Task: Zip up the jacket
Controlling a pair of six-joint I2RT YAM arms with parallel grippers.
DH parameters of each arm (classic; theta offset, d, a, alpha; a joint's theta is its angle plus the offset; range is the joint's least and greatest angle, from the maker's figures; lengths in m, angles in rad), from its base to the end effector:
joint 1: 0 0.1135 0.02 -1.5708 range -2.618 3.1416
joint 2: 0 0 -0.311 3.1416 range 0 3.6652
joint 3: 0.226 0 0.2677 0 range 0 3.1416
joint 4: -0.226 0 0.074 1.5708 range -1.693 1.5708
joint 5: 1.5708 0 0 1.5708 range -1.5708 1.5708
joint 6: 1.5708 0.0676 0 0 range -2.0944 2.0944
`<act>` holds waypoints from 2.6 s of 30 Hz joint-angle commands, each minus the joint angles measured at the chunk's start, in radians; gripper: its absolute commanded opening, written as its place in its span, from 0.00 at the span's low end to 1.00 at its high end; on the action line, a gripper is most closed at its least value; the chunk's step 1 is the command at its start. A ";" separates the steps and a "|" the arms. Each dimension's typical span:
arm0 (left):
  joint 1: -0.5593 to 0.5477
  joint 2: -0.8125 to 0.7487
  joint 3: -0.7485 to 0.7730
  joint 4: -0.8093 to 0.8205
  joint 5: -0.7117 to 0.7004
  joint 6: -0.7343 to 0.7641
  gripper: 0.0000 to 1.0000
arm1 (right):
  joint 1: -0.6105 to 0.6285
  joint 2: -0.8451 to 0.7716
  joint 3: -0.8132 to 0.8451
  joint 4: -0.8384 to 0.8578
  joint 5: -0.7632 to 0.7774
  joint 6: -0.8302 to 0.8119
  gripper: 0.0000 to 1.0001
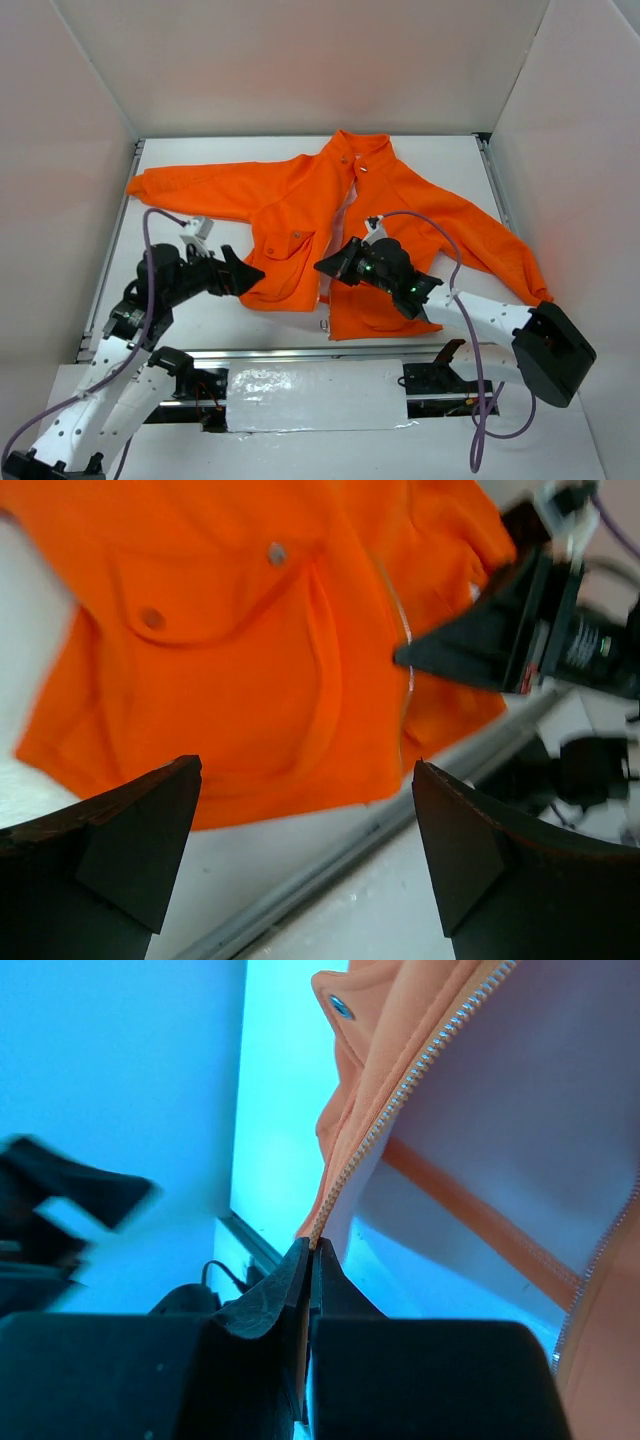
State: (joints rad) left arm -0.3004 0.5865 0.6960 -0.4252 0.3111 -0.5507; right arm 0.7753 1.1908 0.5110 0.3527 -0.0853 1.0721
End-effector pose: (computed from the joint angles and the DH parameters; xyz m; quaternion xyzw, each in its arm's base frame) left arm 0.1326 -0.0628 0.3308 -0.0096 0.8048 -0.3537 0.4766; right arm 0.1953 0.1995 0.2395 0.0955 0.8068 0.4852 0.3232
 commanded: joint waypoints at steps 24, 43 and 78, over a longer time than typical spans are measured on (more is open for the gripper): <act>-0.621 0.276 -0.260 0.566 -0.306 -0.336 0.84 | -0.021 -0.106 -0.114 0.104 -0.133 0.022 0.00; -0.623 0.449 -0.250 0.750 -0.198 -0.353 0.73 | -0.019 -0.056 -0.114 0.131 -0.143 0.052 0.00; -0.628 0.006 -0.273 0.277 -0.445 -0.374 0.98 | 0.005 0.288 -0.371 0.505 -0.175 0.081 0.48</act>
State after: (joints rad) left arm -0.9218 0.6117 0.3740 -0.0547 -0.0902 -0.9245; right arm 0.7727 1.4448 0.1623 0.7540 -0.2447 1.1706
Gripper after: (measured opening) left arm 0.981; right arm 0.461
